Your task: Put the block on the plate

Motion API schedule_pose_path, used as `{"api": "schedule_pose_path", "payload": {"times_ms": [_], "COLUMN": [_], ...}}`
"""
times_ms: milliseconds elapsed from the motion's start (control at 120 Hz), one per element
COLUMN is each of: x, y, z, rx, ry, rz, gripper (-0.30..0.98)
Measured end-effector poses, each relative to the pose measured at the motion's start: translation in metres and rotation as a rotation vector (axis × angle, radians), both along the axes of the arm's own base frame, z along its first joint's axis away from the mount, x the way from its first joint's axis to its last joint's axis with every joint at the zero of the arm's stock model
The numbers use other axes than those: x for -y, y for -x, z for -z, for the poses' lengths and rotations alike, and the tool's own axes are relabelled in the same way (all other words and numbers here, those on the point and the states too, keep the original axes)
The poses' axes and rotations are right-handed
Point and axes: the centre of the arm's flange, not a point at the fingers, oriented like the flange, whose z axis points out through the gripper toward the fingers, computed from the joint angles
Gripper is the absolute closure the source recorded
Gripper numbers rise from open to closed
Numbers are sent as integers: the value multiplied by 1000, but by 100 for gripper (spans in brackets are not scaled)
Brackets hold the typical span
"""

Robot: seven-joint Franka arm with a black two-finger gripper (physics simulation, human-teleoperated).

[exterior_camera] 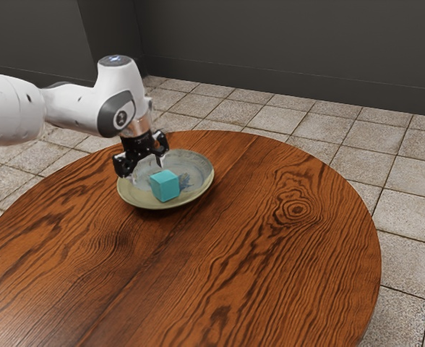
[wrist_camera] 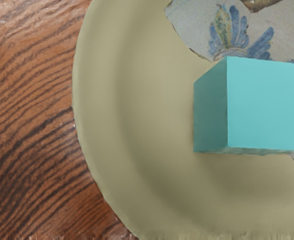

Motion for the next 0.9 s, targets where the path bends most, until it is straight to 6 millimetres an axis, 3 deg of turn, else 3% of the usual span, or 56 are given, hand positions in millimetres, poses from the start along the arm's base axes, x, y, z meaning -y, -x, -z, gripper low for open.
{"api": "schedule_pose_path", "payload": {"times_ms": [117, 267, 450, 733, 900], "x": [8, 1, 7, 13, 14], "y": [43, 57, 79, 63, 67], "z": [-18, -33, -78, -153, -177], "rx": [-17, -57, -72, -82, -97], "ry": [-1, 13, 60, 36, 32], "rz": [77, 229, 530, 911, 1072], "gripper": [2, 1, 0, 0, 0]}}
